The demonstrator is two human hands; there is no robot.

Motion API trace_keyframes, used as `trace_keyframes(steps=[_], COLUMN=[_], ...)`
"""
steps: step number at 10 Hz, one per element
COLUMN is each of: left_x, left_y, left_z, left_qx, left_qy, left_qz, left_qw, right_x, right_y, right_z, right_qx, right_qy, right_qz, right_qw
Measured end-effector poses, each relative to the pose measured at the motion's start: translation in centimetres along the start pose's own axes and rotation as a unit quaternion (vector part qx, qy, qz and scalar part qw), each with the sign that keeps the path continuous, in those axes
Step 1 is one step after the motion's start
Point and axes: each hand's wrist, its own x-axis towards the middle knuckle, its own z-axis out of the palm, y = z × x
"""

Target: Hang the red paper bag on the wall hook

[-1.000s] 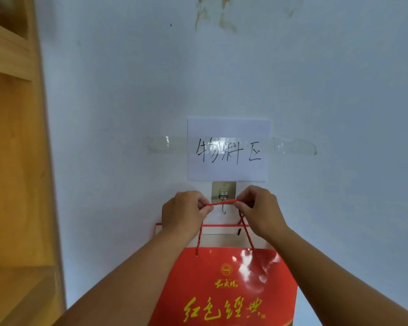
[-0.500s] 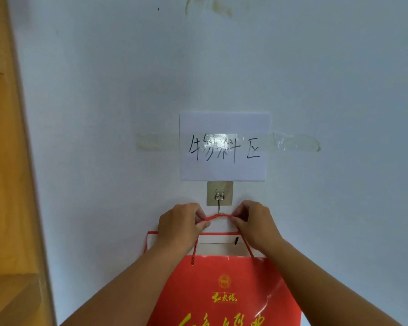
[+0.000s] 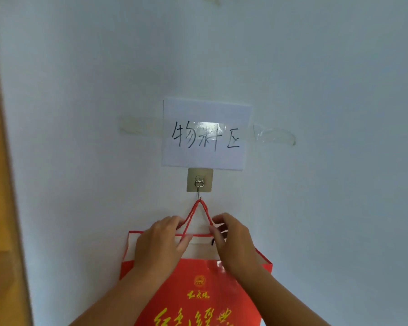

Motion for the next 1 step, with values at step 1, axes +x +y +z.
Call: trace_keyframes(steps=[1], left_x=[-2.48], left_y=[0.67], left_z=[-1.71], left_qx=[0.011], left_qy=[0.023], left_qz=[-0.031], left_qw=[0.999], right_x=[-2.06], right_y=[-0.18], right_z=[-1.70], right_qx=[0.028], right_qy=[0.013], right_qz=[0.001], right_qw=[1.000])
